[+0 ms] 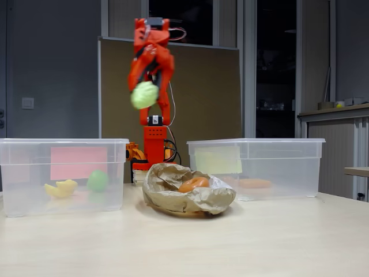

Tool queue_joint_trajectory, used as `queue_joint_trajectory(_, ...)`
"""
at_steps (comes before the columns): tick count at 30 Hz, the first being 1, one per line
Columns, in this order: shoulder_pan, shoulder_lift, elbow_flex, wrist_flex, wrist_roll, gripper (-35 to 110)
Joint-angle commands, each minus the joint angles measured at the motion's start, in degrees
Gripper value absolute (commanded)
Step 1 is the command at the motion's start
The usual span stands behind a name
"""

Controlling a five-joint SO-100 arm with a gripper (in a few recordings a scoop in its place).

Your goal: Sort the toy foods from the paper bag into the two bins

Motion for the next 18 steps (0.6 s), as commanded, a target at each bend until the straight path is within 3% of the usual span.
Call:
queue_joint_trajectory(1, 10.5, 3.0, 6.1, 1.1, 1.1, 21)
queue_joint_trajectory(8, 22.4, -4.7, 16.6, -7.5, 0.0, 21)
queue_joint_trajectory(18, 23.5, -16.6, 16.7, -14.9, -3.4, 22)
